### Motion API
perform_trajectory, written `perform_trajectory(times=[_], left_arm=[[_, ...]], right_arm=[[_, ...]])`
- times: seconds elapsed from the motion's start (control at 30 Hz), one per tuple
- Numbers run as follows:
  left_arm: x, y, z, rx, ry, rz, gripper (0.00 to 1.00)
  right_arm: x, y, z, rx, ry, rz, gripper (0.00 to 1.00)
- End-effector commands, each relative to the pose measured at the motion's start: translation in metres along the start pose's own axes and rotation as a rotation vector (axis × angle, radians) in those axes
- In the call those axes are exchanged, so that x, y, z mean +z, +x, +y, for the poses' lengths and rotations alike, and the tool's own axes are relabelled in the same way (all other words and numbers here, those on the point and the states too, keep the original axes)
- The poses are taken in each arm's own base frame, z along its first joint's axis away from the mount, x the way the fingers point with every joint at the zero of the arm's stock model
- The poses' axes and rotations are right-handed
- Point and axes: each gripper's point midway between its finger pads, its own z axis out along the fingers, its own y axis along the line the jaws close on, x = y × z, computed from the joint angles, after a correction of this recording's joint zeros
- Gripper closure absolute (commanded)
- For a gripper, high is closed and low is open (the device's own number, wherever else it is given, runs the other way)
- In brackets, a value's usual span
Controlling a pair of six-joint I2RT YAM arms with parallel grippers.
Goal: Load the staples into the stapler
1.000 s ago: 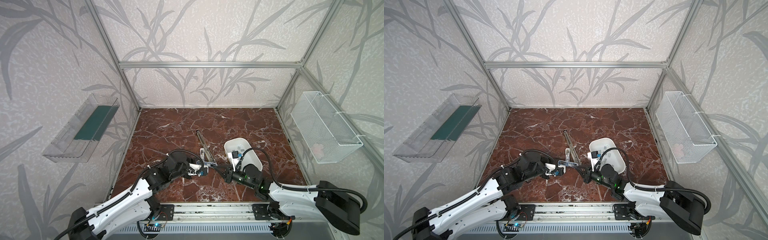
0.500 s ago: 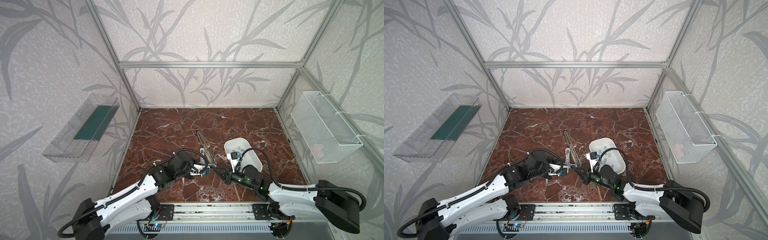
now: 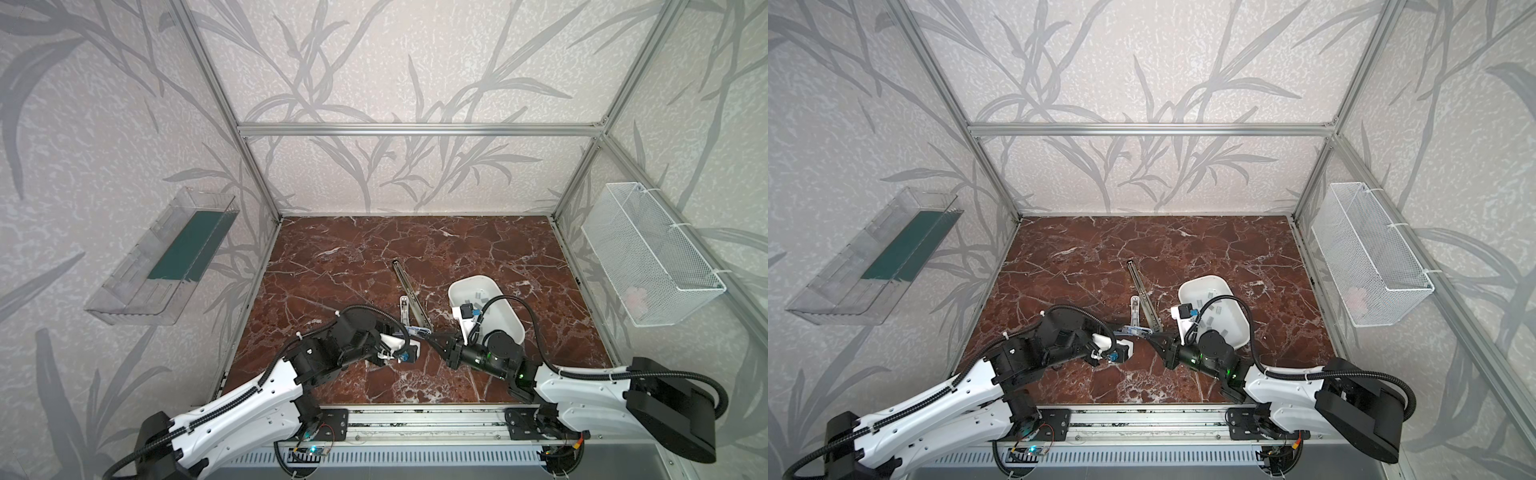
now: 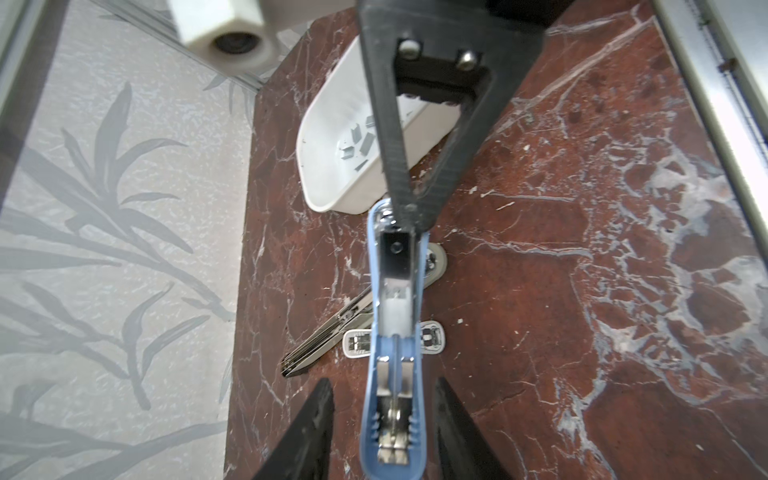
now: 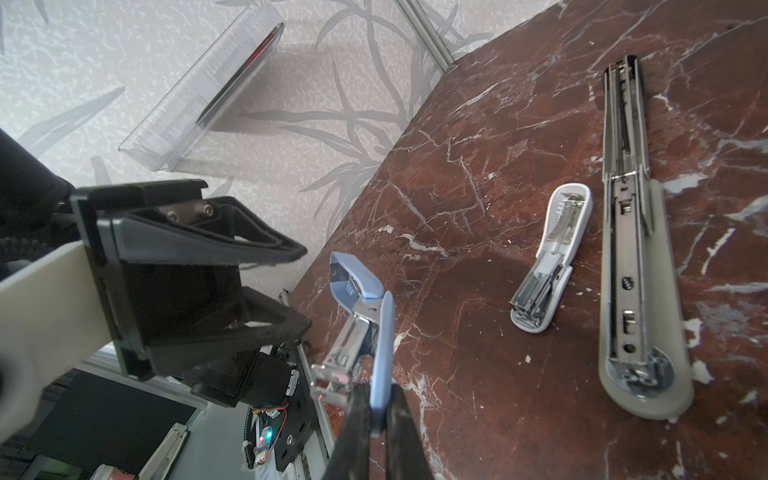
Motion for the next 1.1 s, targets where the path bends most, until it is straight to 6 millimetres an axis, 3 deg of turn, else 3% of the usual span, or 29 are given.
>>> perform_trajectory(times=[0.0, 0.33, 0.73, 1.07], left_arm=[[0.003, -0.005, -0.010, 0.026, 0.068, -0.004, 0.59], [0.000, -0.012, -0.002, 0.007, 0.033, -0.032, 0.59], [-0.014, -0.020, 0.004, 0.015, -0.037, -0.092, 0.59], [-0.003, -0.015, -0.005, 0.015, 0.023, -0.063, 0.56]], right_arm=[[0.006, -0.018, 0.025, -0.027, -0.077, -0.059, 1.00], [0.012, -0.007, 0.040, -0.033, -0.120, -0.029, 1.00], [0.016, -0.006, 0.034, -0.031, -0.090, -0.031, 1.00], [0.024, 0.004, 0.054, -0.043, -0.158, 0.001, 1.00]])
